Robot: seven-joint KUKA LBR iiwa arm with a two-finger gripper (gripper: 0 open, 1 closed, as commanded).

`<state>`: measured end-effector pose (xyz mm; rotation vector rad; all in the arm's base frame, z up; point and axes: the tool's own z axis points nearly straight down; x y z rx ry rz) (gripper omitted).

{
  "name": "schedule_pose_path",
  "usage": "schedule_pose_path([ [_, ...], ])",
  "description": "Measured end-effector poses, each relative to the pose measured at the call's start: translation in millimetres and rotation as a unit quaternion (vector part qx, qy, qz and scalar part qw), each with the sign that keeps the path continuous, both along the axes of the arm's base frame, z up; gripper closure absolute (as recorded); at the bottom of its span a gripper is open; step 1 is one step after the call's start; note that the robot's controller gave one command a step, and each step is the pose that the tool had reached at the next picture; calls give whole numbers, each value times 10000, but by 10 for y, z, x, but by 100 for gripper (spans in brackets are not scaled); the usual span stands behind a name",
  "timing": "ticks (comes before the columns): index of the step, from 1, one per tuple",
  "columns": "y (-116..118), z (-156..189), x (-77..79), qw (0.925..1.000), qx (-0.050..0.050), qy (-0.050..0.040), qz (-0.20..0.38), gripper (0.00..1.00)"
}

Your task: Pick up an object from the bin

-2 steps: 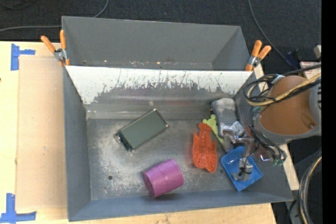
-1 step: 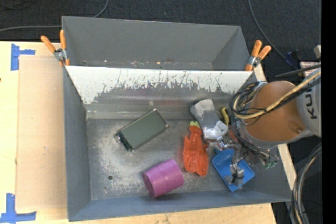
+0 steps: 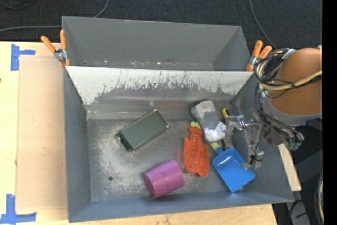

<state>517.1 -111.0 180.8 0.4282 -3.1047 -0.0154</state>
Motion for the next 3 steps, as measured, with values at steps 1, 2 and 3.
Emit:
schedule_pose_path([
  [1, -326, -763, -66, 9998, 5, -2, 212, 0],
  [2, 56, -265, 380, 9995, 0, -43, -309, 0],
  [3, -219, -1125, 85, 9966, -1, 32, -819, 0],
])
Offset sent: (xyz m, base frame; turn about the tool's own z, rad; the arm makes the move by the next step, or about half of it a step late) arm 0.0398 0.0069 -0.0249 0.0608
